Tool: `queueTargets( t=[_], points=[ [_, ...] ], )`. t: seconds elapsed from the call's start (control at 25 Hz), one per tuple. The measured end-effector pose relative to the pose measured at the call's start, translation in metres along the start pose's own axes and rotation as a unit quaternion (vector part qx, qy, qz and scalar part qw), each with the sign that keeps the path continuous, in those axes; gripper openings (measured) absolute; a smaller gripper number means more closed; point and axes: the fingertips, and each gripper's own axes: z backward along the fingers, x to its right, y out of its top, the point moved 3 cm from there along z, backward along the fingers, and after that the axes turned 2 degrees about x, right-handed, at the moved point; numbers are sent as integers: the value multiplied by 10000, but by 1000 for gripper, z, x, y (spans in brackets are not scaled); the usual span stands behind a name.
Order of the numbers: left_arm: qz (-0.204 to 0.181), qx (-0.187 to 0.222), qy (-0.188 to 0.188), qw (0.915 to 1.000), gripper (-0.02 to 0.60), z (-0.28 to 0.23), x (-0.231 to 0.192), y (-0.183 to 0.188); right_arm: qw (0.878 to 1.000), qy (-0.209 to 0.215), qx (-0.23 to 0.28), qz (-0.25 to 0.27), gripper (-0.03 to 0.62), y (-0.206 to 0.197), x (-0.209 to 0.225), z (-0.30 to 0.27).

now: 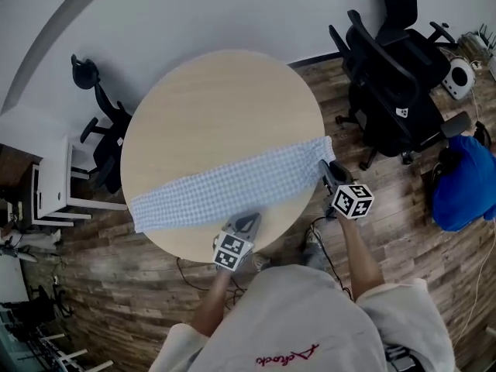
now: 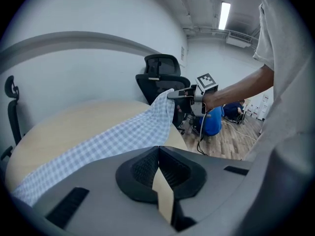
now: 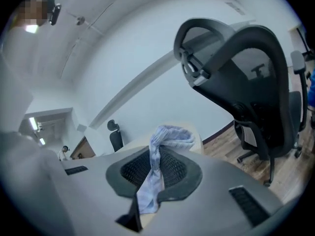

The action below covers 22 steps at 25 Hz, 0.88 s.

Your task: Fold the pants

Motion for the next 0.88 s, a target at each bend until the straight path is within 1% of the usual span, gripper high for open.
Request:
queueTargets(
  t=[0.12, 0.2, 0.32, 0.4, 0.48, 0.6, 0.68, 0.76, 0.84, 0.88],
  points=[
    [184, 216, 91, 9996, 32, 18, -11, -9, 9981, 136, -116, 590, 64, 7, -36, -11],
    [291, 330, 150, 9989, 32, 29, -19, -16, 9944, 278, -232, 991, 64, 8, -65, -22],
    [436, 455, 236, 9977, 32, 46, -30, -28, 9859, 551, -451, 1513, 64, -3, -110, -43],
    [559, 517, 343, 9965, 32, 57, -37, -36, 9771, 757, -654, 1877, 64, -18, -139, -58],
    [701, 541, 489, 9949, 32, 71, -45, -46, 9662, 968, -900, 2215, 64, -39, -166, -70],
    [919, 521, 697, 9920, 32, 92, -57, -65, 9519, 1159, -1311, 2517, 64, -79, -196, -84],
    [1061, 498, 833, 9896, 32, 104, -62, -78, 9399, 1223, -1714, 2688, 66, -112, -205, -90],
    [1211, 454, 972, 9868, 32, 115, -66, -90, 9240, 1367, -2218, 2799, 70, -147, -212, -95],
    [1338, 406, 1092, 9841, 32, 126, -69, -102, 9125, 1546, -2610, 2743, 146, -176, -221, -98],
    [1389, 396, 1144, 9829, 32, 130, -70, -106, 9088, 1606, -2741, 2704, 152, -186, -225, -99]
  ],
)
